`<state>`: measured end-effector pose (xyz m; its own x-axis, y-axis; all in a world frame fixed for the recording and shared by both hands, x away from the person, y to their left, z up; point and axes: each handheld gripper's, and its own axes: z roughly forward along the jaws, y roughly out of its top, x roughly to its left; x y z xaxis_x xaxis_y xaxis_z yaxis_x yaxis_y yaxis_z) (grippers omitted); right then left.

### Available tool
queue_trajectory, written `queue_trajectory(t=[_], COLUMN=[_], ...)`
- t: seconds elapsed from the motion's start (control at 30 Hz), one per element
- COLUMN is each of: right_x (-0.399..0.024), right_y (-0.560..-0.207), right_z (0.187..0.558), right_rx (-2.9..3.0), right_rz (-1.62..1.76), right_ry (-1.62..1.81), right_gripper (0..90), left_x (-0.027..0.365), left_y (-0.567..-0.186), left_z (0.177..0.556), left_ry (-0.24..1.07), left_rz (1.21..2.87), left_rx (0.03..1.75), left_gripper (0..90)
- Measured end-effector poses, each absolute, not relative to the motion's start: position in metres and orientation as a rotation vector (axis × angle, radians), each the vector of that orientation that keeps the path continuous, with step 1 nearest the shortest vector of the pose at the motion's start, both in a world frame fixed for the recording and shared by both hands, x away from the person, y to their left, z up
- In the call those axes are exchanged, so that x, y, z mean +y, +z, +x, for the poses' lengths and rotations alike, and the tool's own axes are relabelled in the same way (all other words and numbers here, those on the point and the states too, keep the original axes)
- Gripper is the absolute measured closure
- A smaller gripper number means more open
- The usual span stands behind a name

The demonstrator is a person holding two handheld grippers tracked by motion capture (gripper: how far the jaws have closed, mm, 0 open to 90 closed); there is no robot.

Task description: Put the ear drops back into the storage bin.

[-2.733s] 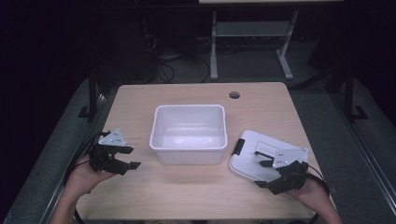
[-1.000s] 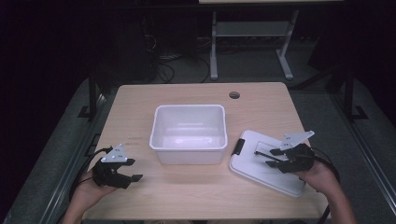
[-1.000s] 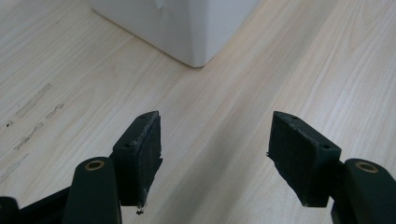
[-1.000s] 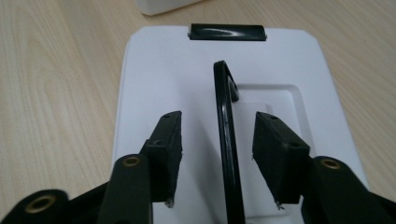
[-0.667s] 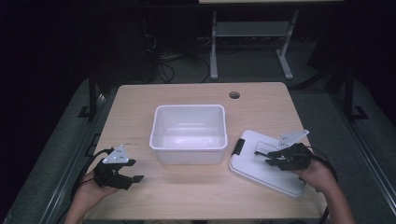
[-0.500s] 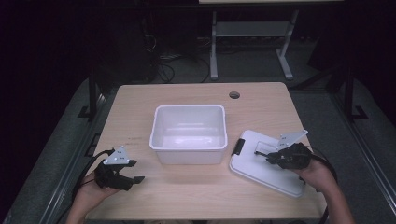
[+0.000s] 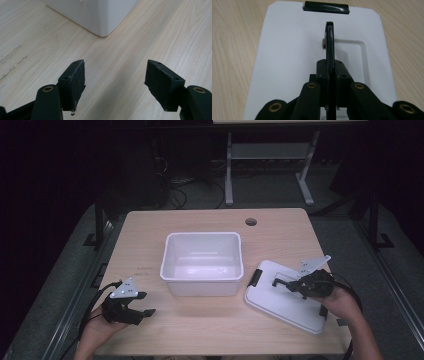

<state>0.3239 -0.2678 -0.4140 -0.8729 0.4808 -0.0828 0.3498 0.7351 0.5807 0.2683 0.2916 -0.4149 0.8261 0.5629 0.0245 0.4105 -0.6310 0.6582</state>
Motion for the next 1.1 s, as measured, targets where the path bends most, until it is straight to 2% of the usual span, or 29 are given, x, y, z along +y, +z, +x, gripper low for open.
queue_trajectory(t=[0.57, 1.1], right_x=[-0.268, -0.271], right_y=[-0.400, -0.369], right_z=[0.316, 0.308], right_rx=[2.698, 2.676], right_rz=[0.624, 0.579], right_ry=[0.907, 0.956], right_gripper=[83.9, 83.9], left_x=[0.291, 0.291], left_y=[-0.415, -0.413], left_z=[0.269, 0.266], left_ry=[0.305, 0.312], left_rz=[2.318, 2.302], left_rx=[0.709, 0.706], left_gripper=[30.4, 27.6])
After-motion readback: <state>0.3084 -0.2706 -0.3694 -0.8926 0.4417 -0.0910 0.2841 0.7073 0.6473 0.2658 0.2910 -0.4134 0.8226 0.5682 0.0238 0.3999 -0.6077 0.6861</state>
